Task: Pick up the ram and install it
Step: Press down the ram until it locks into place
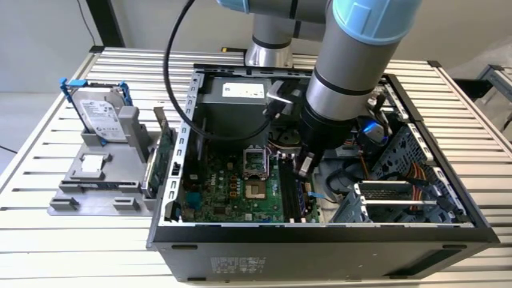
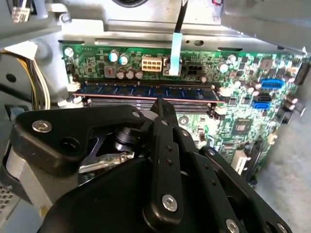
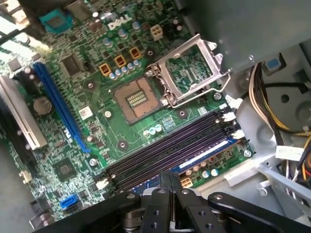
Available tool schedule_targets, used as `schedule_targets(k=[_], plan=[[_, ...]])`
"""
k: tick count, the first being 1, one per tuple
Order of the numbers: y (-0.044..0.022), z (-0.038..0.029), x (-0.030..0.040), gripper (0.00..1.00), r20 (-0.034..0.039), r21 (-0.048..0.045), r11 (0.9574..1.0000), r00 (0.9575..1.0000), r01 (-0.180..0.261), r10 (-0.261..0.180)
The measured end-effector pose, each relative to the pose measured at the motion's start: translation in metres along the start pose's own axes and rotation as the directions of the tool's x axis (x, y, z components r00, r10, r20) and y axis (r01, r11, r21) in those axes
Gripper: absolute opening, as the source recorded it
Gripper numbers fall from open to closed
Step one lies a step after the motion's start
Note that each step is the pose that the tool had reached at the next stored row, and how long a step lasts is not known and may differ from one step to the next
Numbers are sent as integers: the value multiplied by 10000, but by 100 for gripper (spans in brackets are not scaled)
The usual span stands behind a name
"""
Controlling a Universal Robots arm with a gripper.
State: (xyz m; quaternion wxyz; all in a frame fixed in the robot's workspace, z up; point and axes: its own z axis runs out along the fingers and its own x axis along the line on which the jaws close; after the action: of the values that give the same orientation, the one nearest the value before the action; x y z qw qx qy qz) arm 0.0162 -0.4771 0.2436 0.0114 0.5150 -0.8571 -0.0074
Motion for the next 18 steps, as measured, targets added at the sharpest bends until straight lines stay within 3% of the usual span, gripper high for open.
schedule_targets(k=[4, 9, 14, 18], plan=[[0, 0, 0, 0, -14, 11, 9979, 9979, 650, -650], [0, 0, 0, 0, -31, 30, 9890, 9890, 1478, -1478], [1, 1, -1, 0, -47, 52, 9734, 9734, 2291, -2291], [1, 1, -2, 0, -62, 72, 9553, 9554, 2954, -2954]])
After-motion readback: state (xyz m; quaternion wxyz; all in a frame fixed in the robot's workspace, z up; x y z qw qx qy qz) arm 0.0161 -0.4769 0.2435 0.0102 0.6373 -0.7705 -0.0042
